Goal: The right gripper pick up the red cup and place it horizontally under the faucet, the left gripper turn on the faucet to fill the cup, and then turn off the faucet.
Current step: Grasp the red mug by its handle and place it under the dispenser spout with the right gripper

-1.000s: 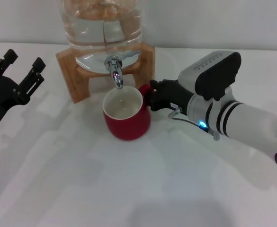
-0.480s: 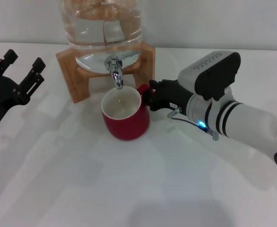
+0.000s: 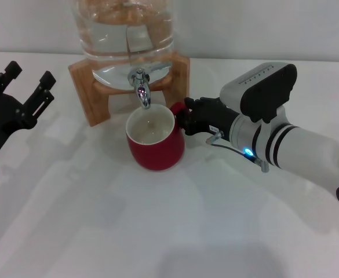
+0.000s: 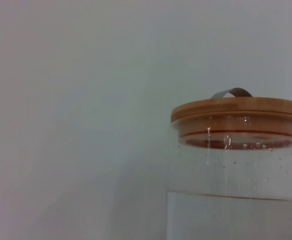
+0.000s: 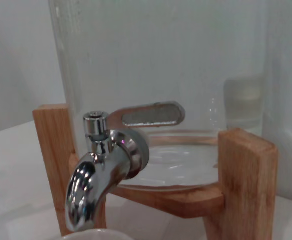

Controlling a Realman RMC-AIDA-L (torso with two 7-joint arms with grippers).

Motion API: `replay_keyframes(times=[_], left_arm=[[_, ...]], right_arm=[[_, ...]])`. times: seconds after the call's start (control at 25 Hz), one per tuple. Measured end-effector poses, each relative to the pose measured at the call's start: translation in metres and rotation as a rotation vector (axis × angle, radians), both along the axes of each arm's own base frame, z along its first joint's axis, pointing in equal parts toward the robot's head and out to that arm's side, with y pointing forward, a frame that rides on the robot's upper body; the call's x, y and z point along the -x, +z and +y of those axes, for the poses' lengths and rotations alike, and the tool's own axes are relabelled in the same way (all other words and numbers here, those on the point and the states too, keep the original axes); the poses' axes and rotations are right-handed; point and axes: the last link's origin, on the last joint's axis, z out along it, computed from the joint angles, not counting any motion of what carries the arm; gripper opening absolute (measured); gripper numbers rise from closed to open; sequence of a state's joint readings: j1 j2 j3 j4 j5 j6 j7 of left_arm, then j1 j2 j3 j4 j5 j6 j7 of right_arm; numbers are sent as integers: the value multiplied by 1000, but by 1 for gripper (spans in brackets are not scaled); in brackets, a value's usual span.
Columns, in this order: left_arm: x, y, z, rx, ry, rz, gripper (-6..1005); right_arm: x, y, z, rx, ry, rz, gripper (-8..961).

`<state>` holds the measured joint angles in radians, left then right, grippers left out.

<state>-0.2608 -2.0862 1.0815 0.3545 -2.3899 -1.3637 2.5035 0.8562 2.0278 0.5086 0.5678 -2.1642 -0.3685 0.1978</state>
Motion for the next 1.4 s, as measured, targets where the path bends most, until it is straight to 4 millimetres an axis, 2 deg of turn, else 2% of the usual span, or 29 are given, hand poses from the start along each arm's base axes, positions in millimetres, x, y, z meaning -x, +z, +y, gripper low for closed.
replay_keyframes(times=[0.48, 0.68, 0.92, 1.4], left_arm=[[1, -1, -1, 3, 4, -2, 762], [1, -1, -1, 3, 4, -2, 762], [1, -1, -1, 3, 4, -2, 762], [1, -1, -1, 3, 6, 0, 762]], right_arm=[[1, -1, -1, 3, 16, -11, 301], [1, -1, -1, 4, 17, -12, 329], [-1, 0, 1, 0, 8, -14, 363], [-7, 0, -1, 5, -9, -29, 363]])
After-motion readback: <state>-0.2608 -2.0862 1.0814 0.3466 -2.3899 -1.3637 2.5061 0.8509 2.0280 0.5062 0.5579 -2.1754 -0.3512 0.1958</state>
